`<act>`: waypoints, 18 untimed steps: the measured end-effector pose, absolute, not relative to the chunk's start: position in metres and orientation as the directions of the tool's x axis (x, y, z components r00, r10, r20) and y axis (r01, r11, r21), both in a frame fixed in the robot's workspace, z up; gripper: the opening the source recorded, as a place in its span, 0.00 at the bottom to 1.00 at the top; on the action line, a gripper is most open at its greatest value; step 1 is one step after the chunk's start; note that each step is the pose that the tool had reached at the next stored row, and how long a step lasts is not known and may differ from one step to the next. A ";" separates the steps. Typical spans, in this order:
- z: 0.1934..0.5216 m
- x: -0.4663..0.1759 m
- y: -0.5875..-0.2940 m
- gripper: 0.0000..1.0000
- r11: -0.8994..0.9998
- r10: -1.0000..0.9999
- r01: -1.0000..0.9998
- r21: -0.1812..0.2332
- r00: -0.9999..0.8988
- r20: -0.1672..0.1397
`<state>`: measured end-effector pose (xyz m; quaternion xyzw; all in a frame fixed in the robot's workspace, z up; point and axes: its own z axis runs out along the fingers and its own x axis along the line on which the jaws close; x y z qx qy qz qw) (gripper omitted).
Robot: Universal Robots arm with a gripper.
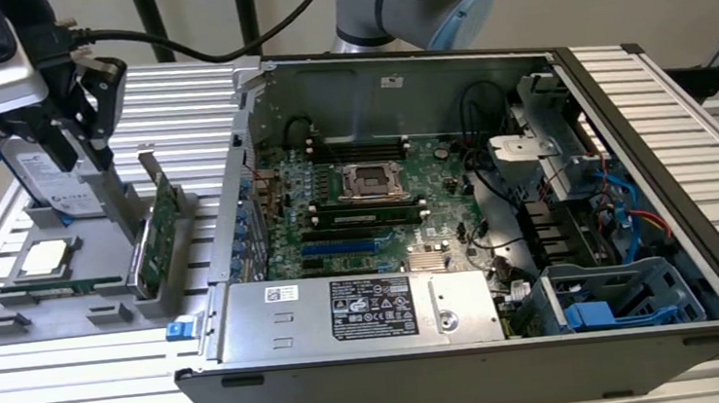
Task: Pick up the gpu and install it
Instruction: 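Pick up the gpu and move the gpu toward the slot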
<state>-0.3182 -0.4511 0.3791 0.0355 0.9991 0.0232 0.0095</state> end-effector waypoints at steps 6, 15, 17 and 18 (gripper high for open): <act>0.378 -0.318 -0.451 1.00 0.996 0.071 0.070 0.047 -0.997 -0.017; 0.376 -0.318 -0.451 1.00 0.996 0.071 0.070 0.047 -0.997 -0.017; 0.376 -0.318 -0.451 1.00 0.996 0.071 0.070 0.047 -0.997 -0.017; 0.376 -0.318 -0.451 1.00 0.996 0.071 0.070 0.047 -0.997 -0.017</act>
